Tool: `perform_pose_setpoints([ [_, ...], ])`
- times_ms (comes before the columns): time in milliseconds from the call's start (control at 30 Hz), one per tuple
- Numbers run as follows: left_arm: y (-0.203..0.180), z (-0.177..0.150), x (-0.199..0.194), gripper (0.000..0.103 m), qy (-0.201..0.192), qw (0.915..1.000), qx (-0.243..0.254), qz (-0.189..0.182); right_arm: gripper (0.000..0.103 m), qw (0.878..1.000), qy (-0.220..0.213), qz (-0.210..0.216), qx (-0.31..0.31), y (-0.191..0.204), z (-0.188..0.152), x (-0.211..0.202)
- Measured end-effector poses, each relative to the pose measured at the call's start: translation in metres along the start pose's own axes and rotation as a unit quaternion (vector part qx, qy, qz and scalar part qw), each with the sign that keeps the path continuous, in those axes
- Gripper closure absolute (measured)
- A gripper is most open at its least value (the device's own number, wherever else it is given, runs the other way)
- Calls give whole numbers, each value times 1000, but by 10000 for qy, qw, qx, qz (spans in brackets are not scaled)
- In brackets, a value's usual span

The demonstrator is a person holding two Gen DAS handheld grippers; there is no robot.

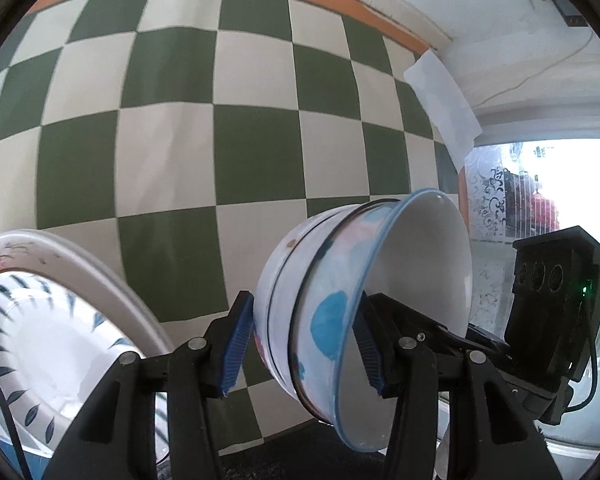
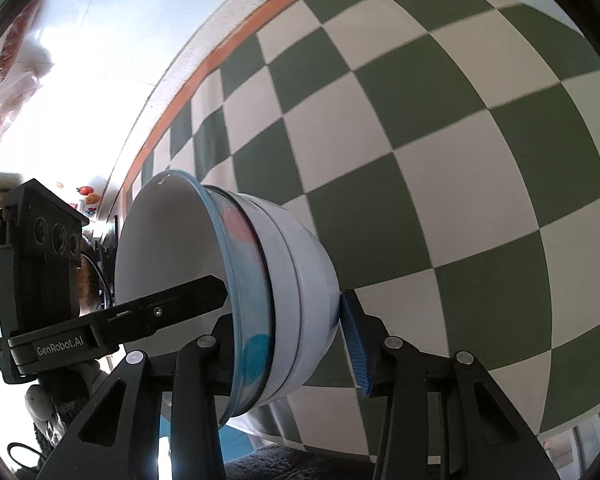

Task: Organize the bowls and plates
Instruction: 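Carry the bowl stack with both tools over the plate stack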

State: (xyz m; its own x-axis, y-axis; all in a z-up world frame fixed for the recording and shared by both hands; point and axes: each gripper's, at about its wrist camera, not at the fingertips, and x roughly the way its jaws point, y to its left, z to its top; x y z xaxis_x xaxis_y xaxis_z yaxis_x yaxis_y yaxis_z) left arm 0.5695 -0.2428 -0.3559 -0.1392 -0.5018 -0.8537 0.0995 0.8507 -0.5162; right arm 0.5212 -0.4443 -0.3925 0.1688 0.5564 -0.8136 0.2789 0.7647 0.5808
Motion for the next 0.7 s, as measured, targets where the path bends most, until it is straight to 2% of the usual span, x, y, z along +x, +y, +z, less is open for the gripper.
perform_pose_setpoints([
  [300,17,-10,-40,58,-360,9993,-124,-11,59,9994,-4,22,-358,47,0,1],
  [700,69,-35,-82,58,-743,9957,-558,48,59,9954,252,106,-919,108,-17,26],
])
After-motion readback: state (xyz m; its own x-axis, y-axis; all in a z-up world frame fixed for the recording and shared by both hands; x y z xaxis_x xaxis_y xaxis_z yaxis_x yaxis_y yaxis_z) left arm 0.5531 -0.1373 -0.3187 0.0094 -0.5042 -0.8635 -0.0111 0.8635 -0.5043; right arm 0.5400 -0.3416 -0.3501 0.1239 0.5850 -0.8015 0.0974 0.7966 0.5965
